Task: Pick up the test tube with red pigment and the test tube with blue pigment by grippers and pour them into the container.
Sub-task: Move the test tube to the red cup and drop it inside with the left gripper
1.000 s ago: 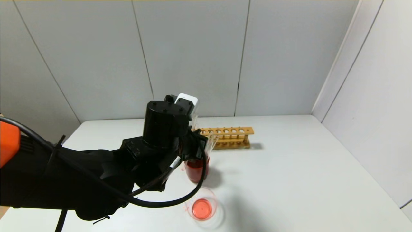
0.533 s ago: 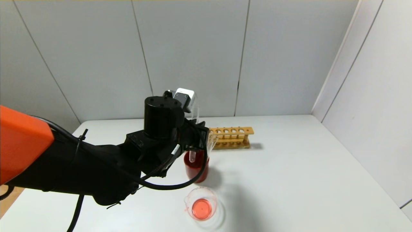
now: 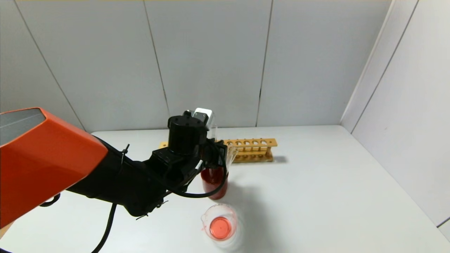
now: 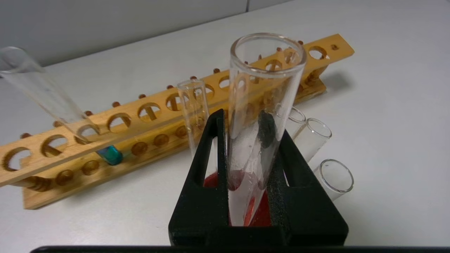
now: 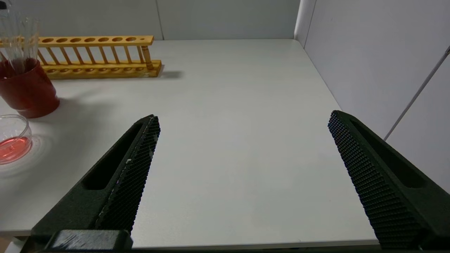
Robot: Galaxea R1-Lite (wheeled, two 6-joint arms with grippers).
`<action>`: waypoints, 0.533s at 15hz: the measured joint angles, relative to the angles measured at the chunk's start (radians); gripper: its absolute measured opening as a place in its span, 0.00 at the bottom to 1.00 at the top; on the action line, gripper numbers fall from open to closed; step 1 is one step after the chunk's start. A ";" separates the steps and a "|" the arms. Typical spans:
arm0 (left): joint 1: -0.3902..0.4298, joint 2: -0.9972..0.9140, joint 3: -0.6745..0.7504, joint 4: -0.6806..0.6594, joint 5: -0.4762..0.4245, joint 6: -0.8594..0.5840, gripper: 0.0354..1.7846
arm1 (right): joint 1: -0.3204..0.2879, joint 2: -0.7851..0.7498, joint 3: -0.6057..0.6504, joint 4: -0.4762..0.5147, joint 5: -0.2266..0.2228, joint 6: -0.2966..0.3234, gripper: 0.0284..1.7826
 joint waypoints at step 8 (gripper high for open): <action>0.021 0.057 0.018 -0.020 -0.003 -0.040 0.18 | 0.000 0.000 0.000 0.000 0.000 0.000 0.98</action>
